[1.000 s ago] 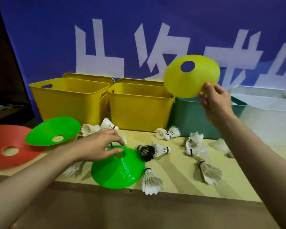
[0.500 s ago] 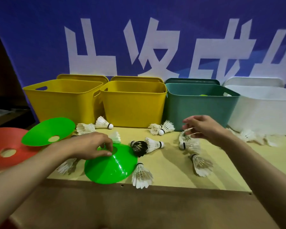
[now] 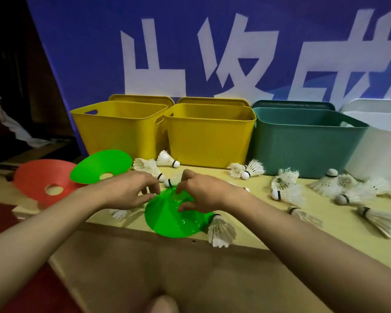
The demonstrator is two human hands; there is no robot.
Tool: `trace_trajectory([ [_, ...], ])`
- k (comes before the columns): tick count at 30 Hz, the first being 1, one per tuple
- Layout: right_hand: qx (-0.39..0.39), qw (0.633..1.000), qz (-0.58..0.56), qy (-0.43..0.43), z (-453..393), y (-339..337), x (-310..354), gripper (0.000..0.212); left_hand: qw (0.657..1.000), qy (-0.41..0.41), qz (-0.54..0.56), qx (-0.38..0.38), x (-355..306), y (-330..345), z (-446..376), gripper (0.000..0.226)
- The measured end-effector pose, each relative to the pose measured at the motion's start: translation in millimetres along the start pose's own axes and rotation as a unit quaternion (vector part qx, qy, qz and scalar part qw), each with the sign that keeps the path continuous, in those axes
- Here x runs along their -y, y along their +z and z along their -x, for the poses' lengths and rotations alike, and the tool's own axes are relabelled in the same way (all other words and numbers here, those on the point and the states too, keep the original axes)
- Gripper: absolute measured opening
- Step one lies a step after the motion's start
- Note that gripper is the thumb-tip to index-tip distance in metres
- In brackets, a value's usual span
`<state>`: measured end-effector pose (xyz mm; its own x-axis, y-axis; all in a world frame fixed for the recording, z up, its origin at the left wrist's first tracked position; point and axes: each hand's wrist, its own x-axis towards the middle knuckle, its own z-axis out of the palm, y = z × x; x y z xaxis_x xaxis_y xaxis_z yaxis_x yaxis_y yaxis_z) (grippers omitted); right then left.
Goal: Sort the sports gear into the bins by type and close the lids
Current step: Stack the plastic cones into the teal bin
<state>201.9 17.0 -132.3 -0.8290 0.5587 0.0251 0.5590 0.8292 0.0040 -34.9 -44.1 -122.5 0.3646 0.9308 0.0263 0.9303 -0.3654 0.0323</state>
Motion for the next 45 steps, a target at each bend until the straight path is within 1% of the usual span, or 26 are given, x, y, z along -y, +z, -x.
trace_trajectory([
  [2,0.050,0.998,0.044,0.001,-17.0,5.7,10.2,0.053,1.000,-0.008,0.010,-0.008,3.2,-0.4,8.1,0.015],
  [4,0.064,0.997,0.044,-0.001,-28.0,12.6,14.0,0.045,1.000,-0.015,0.021,-0.016,7.9,-1.2,15.8,0.015],
  [8,0.039,0.999,-0.030,0.015,-33.8,16.0,6.6,0.032,0.998,-0.026,0.039,-0.040,19.8,-4.0,23.9,0.013],
  [12,0.013,0.994,-0.104,0.027,-26.1,-2.1,-4.2,0.032,0.994,-0.054,0.031,-0.089,30.4,-9.1,26.1,0.014],
  [14,0.006,0.980,-0.193,0.053,-18.3,-13.9,-10.9,0.033,0.991,-0.075,0.025,-0.104,35.7,-9.6,24.9,0.014],
  [17,-0.031,0.939,-0.332,0.088,-2.6,-34.3,-20.9,0.034,0.990,-0.092,0.023,-0.100,39.2,-9.0,20.1,0.015],
  [19,-0.070,0.920,-0.372,0.104,12.1,-51.0,-29.3,0.031,0.991,-0.088,0.028,-0.097,37.6,-8.6,14.2,0.015],
  [21,-0.116,0.924,-0.343,0.125,29.1,-70.6,-42.2,0.030,0.993,-0.069,0.028,-0.095,34.4,-7.4,6.2,0.016],
  [23,-0.175,0.937,-0.257,0.162,46.5,-92.0,-63.4,0.028,0.994,-0.054,0.027,-0.092,31.7,-6.1,-2.6,0.016],
  [24,-0.207,0.937,-0.208,0.187,54.7,-103.5,-77.4,0.028,0.994,-0.050,0.028,-0.090,31.3,-5.4,-6.7,0.016],
  [26,-0.272,0.921,-0.128,0.247,68.3,-127.0,-112.4,0.031,0.995,-0.043,0.028,-0.089,33.4,-4.7,-14.3,0.016],
  [29,-0.341,0.877,-0.047,0.336,76.5,-155.5,-178.5,0.035,0.995,-0.039,0.020,-0.089,39.3,-5.9,-20.2,0.014],
  [30,-0.346,0.864,-0.029,0.364,75.1,-161.5,-201.9,0.036,0.995,-0.039,0.018,-0.089,40.4,-6.9,-22.3,0.013],
  [32,-0.319,0.852,-0.007,0.415,67.4,-166.6,-240.8,0.041,0.995,-0.045,0.020,-0.089,40.6,-11.4,-27.6,0.012],
  [34,-0.274,0.852,0.006,0.446,58.7,-164.0,-273.3,0.042,0.995,-0.047,0.018,-0.087,37.5,-17.1,-34.7,0.012],
  [38,-0.194,0.864,0.025,0.464,46.3,-143.5,-315.4,0.039,0.996,-0.037,-0.003,-0.078,26.9,-23.6,-43.2,0.012],
  [40,-0.165,0.866,0.035,0.470,44.0,-129.3,-319.7,0.033,0.996,-0.036,-0.013,-0.075,21.5,-24.8,-44.4,0.013],
  [41,-0.166,0.867,0.043,0.468,44.4,-122.0,-315.9,0.028,0.996,-0.035,-0.016,-0.075,20.1,-24.9,-44.8,0.015],
  [43,-0.192,0.877,0.068,0.434,45.4,-109.5,-299.5,0.024,0.997,-0.031,-0.027,-0.070,21.5,-23.4,-43.7,0.017],
  [45,-0.218,0.896,0.091,0.376,44.7,-99.8,-272.3,0.023,0.997,-0.040,-0.032,-0.058,28.6,-21.4,-40.0,0.016],
])
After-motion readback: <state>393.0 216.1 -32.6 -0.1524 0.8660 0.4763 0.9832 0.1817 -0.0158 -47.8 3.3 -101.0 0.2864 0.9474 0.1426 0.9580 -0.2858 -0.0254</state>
